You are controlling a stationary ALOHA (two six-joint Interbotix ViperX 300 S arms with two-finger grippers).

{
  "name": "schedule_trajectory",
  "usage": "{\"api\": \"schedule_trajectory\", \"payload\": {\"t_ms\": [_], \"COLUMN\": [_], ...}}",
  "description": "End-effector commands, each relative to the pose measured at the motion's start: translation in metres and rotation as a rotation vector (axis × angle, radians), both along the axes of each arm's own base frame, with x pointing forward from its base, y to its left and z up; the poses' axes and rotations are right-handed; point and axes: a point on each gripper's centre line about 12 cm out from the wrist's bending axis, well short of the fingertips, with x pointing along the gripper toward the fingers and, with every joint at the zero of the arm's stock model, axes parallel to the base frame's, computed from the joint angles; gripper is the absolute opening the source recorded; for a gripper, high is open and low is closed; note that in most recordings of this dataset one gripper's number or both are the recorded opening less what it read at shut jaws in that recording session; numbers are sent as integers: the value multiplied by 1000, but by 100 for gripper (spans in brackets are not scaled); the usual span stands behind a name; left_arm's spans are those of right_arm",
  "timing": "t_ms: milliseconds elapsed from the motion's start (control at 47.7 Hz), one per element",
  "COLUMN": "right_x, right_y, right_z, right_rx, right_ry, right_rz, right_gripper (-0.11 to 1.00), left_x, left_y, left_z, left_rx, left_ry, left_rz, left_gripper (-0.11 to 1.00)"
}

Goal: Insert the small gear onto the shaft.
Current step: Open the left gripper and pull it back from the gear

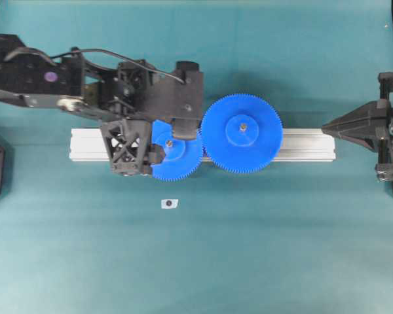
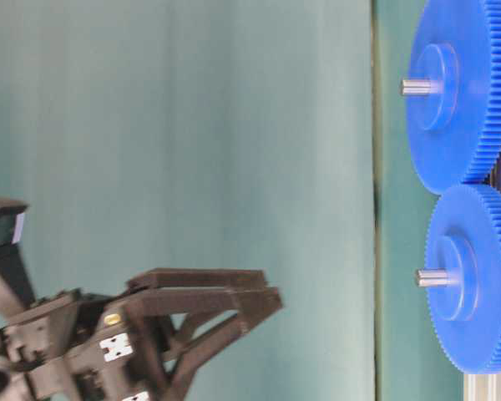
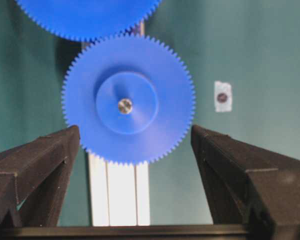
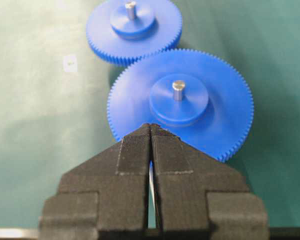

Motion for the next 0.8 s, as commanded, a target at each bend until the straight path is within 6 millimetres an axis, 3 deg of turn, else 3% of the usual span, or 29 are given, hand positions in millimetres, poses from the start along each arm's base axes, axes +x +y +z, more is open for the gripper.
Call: {"api": "schedule_trajectory", "payload": {"t_ms": [0, 776], "right_x": [2, 2], "right_y": [-1, -1], "right_z": [3, 3], "right_rx": [10, 10], "right_ry": [-9, -9], "right_rz": [-8, -8], "right_gripper": [1, 1], "left_x": [-5, -14], "left_y": [-2, -9], "left_z": [21, 26], "left_rx": [4, 2], "left_ry": [-58, -77], "left_rz": [-5, -18], "left_gripper": [84, 84]}}
